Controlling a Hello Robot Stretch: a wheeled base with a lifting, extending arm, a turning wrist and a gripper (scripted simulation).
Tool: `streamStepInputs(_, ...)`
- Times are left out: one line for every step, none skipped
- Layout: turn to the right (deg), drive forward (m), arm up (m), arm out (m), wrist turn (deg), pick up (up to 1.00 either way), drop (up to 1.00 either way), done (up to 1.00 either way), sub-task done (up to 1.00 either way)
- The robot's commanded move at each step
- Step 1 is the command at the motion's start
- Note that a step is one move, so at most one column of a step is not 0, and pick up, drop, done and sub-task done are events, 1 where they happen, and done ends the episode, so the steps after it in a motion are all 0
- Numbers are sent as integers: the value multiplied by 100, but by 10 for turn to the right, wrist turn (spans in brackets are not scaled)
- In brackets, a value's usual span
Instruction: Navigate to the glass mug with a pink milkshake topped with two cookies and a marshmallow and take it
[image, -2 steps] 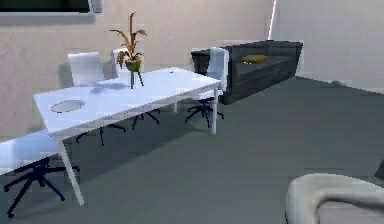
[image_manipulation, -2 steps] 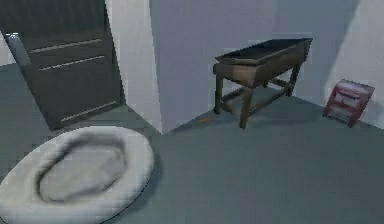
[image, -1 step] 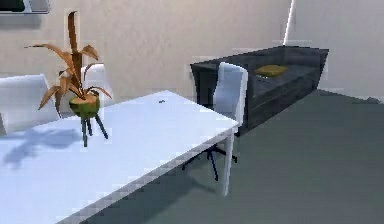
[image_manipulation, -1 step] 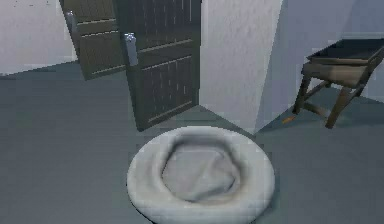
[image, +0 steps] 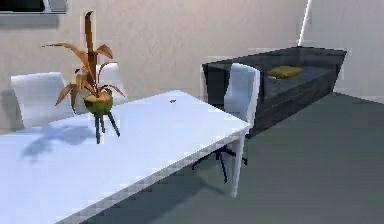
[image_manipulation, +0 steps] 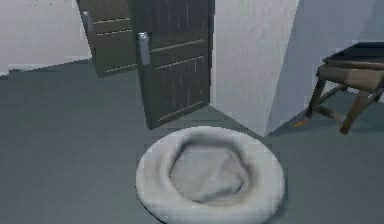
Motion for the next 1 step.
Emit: streamStepInputs(0, 35, 0, 0, 0, 0, 0, 0, 0)
